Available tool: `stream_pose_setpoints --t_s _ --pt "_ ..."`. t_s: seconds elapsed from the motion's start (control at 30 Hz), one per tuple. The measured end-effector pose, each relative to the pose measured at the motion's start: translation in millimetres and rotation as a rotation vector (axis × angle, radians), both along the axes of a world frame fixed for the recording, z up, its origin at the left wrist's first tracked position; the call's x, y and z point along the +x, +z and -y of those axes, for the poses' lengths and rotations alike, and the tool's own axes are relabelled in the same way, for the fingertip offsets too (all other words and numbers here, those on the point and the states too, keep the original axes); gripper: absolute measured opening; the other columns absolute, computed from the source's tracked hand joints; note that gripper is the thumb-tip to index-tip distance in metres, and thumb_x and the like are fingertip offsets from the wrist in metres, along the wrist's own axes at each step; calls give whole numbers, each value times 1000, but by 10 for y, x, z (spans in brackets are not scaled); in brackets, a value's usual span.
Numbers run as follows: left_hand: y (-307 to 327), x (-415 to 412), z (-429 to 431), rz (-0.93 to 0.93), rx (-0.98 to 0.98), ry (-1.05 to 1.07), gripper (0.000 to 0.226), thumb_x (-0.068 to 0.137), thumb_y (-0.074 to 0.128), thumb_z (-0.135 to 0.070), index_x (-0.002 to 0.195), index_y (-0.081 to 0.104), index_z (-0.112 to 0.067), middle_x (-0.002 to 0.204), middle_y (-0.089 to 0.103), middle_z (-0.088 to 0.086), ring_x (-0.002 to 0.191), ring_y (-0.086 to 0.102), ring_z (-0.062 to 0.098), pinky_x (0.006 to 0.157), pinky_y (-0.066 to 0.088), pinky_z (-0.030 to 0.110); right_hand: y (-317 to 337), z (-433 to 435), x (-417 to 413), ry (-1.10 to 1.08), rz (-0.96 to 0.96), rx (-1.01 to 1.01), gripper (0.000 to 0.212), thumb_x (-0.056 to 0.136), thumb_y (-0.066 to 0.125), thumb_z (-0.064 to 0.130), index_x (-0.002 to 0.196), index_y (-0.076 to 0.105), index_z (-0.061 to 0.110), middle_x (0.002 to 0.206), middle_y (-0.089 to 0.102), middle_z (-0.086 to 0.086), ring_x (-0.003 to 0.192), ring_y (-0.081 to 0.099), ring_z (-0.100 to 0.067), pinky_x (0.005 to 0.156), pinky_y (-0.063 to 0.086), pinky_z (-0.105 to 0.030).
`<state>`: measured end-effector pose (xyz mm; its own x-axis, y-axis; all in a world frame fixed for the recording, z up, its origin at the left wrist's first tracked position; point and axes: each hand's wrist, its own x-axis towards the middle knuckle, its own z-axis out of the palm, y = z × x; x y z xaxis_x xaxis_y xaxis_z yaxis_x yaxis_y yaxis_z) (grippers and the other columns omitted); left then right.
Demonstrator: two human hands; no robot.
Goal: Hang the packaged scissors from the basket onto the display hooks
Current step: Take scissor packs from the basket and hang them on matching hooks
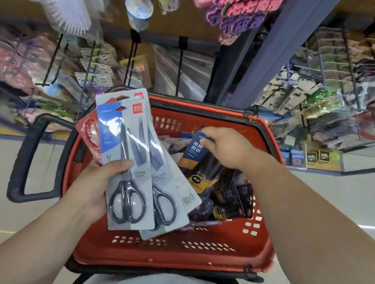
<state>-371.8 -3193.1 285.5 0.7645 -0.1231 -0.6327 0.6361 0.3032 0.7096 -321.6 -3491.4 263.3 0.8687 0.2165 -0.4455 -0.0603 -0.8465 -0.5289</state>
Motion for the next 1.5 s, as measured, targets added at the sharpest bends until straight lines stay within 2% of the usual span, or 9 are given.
stream_pose_setpoints --t_s 0.23,0.43,0.57,0.77,0.9,1.07,1.27,1.4,1.5 --pt "72 -90 -237 47 74 59 40 76 69 -2 115 73 -9 111 80 15 93 79 30 75 66 41 -541 -280 86 -5 97 -104 27 109 51 29 127 66 16 133 60 -11 122 56 -37 105 47 -46" --pt "48 -89 -197 12 94 102 34 80 70 3 112 74 -9 111 79 17 93 79 32 78 66 42 -206 -67 -90 -35 173 18 18 109 52 29 110 62 13 91 69 -3 82 62 -28 72 48 -41" --pt "98 -36 -143 9 133 84 28 90 64 11 106 75 -9 106 80 17 85 79 30 72 66 40 410 268 -93 -9 137 -19 25 108 53 33 89 53 16 76 59 -5 74 57 -28 69 45 -41" --pt "227 82 5 61 101 44 31 91 63 11 112 74 -8 112 79 19 87 79 27 72 65 37 1657 449 57 140 -10 30 30 97 64 43 73 64 25 63 58 14 59 50 -2 55 36 -17" --pt "284 24 201 -15 -50 36 25 77 69 -4 93 84 -15 103 81 15 82 80 27 70 66 41 1739 266 192 -20 35 224 46 89 79 38 55 57 16 48 44 12 48 37 -3 49 29 -20" --pt "347 -56 441 -40 -66 12 21 81 68 2 100 74 -4 85 80 14 68 78 25 60 64 36 1418 -70 316 -310 149 334 41 77 93 32 69 69 0 53 51 3 48 41 -7 51 34 -25" --pt "365 -114 548 -79 -87 1 41 63 84 -7 103 74 -7 97 78 21 79 77 33 77 65 45 1001 -395 279 -774 320 329 50 65 95 55 86 65 21 83 63 9 77 59 -11 64 43 -27" --pt "353 -151 534 -103 -107 40 53 71 79 -7 123 67 0 104 79 22 82 79 33 68 66 43 1083 -474 160 -906 13 505 57 72 87 62 103 69 18 102 73 1 93 68 -14 71 50 -30" --pt "337 -175 508 -131 -124 97 69 67 81 -11 134 64 -1 114 77 23 86 79 33 68 65 42 1216 -405 -1 -720 -382 784 52 72 88 54 108 73 20 110 79 -6 95 76 -22 86 59 -39"
